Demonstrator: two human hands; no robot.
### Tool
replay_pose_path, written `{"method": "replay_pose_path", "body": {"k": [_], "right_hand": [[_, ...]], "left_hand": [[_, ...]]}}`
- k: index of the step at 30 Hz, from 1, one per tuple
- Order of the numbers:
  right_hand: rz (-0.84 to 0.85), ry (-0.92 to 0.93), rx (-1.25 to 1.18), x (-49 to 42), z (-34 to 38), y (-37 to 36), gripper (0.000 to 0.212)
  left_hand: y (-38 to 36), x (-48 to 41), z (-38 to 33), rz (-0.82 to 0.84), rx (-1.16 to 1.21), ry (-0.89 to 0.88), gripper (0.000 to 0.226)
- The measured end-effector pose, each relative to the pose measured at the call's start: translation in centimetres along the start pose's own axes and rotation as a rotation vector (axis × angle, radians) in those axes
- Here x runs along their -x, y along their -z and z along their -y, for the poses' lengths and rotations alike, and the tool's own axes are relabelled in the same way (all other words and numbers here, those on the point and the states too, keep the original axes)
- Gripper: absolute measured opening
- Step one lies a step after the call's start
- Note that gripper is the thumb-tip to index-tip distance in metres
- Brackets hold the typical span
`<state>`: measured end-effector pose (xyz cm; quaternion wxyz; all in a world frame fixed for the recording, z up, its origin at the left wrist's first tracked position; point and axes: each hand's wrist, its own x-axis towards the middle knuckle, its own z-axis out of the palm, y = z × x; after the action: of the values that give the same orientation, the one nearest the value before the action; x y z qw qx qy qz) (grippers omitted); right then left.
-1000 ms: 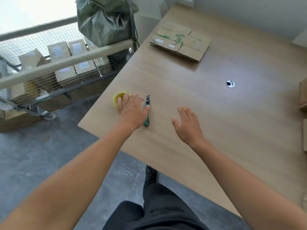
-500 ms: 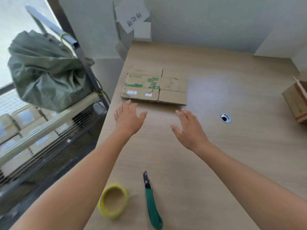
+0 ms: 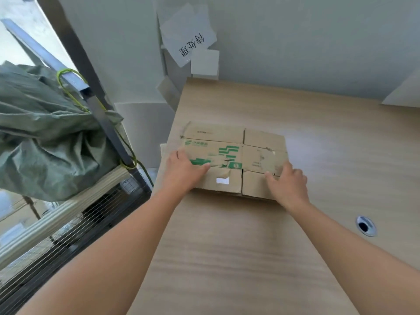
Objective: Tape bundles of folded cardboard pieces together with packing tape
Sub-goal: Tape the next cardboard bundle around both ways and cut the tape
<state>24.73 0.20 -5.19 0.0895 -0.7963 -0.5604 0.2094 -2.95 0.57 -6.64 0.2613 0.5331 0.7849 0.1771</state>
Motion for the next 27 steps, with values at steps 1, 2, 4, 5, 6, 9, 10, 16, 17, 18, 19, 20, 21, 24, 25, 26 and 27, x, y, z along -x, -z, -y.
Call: {"method": "replay_pose_path", "body": {"k": [1, 2, 4, 5, 6, 9, 10, 16, 17, 18, 19, 20, 21, 24, 25, 26, 27], "right_hand": [[-0.013, -0.043, -0.040, -0.3, 0.2, -0.1, 0.059], [-0.027, -0.092, -0.105, -0.5, 0.3, -0.1, 0.058], [-0.046, -0.167, -0.296, -0.3, 0.2, 0.5, 0.057], [-0.055, -0.176, -0.389, 0.1, -0.1, 1.0, 0.056], [-0.067, -0.171, -0.460, 0.9, -0.5, 1.6, 0.055], [-0.112, -0.121, -0.569, 4.7, -3.2, 3.5, 0.051], [-0.121, -0.092, -0.589, 6.6, -4.7, 4.2, 0.051], [-0.131, -0.022, -0.734, 19.9, -16.7, 9.9, 0.047], [-0.123, -0.020, -0.737, 22.1, -19.0, 10.8, 0.046], [-0.106, -0.027, -0.758, 24.4, -21.2, 11.6, 0.045], [-0.085, -0.035, -0.815, 26.6, -23.2, 12.3, 0.043], [-0.051, -0.057, -0.913, 28.5, -25.0, 12.8, 0.040], [-0.015, -0.097, -1.039, 30.3, -26.6, 13.3, 0.040], [0.047, -0.150, -1.320, 34.7, -30.6, 13.7, 0.048], [0.058, -0.150, -1.342, 35.8, -31.6, 13.8, 0.056], [0.075, -0.161, -1.342, 36.7, -32.6, 14.0, 0.072], [0.095, -0.179, -1.345, 37.5, -33.5, 14.3, 0.089]], "left_hand": [[-0.1, -0.1, 0.0, -0.037, 0.009, 0.021, 0.100], [0.0, -0.2, 0.0, -0.061, 0.029, 0.052, 0.098], [0.5, -0.1, -0.2, -0.065, 0.132, 0.126, 0.080], [0.7, 0.2, -0.3, -0.054, 0.250, 0.170, 0.066], [1.1, 0.9, -0.4, -0.029, 0.401, 0.213, 0.053], [1.9, 4.8, -0.9, 0.077, 0.715, 0.213, 0.047], [2.1, 6.8, -1.0, 0.091, 0.745, 0.188, 0.048], [1.9, 23.6, -2.4, 0.205, 0.746, 0.014, 0.052], [1.4, 26.7, -3.0, 0.230, 0.788, 0.031, 0.049], [0.9, 29.9, -3.6, 0.255, 0.837, 0.065, 0.048], [0.5, 32.9, -4.4, 0.275, 0.892, 0.089, 0.051], [0.0, 35.6, -5.1, 0.305, 0.956, 0.099, 0.053], [-0.5, 38.1, -5.8, 0.344, 1.033, 0.119, 0.058], [-2.3, 43.7, -7.6, 0.431, 1.239, 0.236, 0.087], [-2.8, 45.1, -7.9, 0.435, 1.287, 0.273, 0.093], [-3.2, 46.3, -8.1, 0.436, 1.316, 0.309, 0.097], [-3.4, 47.5, -8.3, 0.451, 1.333, 0.344, 0.101]]}}
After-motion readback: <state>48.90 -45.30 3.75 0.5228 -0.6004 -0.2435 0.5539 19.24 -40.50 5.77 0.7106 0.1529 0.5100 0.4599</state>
